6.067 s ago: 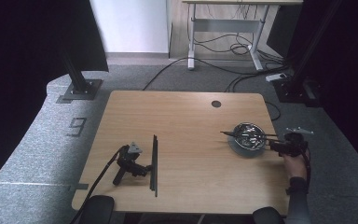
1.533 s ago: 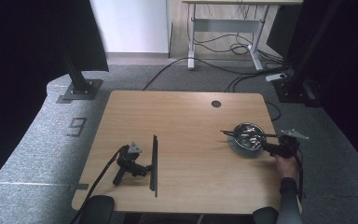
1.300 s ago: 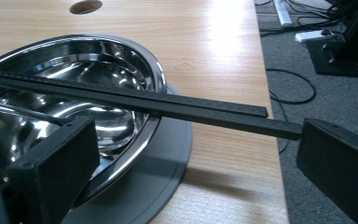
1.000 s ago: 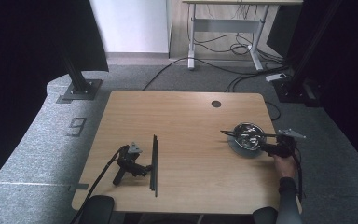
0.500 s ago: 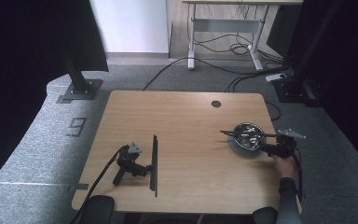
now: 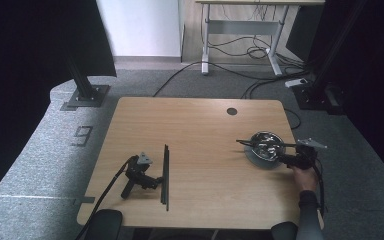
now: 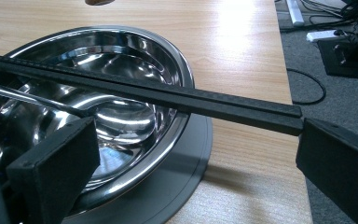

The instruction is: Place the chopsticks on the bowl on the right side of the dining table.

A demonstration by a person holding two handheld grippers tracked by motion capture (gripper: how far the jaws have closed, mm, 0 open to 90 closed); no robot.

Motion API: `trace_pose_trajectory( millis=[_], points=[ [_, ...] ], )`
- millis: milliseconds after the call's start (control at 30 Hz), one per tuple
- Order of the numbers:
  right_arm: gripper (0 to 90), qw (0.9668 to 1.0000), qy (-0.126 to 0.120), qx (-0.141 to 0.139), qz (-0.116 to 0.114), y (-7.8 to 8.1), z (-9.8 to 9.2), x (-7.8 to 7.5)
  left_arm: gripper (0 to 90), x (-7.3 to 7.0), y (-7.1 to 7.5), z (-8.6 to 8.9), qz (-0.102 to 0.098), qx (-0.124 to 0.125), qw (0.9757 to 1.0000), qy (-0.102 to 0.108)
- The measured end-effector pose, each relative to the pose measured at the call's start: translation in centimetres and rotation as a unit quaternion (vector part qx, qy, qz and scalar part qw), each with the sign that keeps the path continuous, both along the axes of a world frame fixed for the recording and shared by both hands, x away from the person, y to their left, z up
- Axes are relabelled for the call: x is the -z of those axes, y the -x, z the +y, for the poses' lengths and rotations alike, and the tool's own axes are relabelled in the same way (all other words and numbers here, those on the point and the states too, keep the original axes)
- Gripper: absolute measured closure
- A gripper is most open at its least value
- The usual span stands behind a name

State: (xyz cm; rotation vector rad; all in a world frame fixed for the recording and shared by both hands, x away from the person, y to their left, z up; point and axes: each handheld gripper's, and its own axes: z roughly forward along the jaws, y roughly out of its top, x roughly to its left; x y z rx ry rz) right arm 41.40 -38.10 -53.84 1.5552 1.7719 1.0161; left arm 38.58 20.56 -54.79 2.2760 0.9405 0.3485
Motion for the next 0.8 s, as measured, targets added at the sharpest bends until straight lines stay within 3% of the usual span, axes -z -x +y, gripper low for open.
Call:
trace_pose_trajectory(
  millis=[800],
  points=[
    [0.0, 0.9999, 0.010, 0.001, 0.004, 0.11, 0.15, -0.21, 0.0, 0.00, 0.00, 0.00, 0.000, 0.000, 1.0000, 0.000]
  ],
)
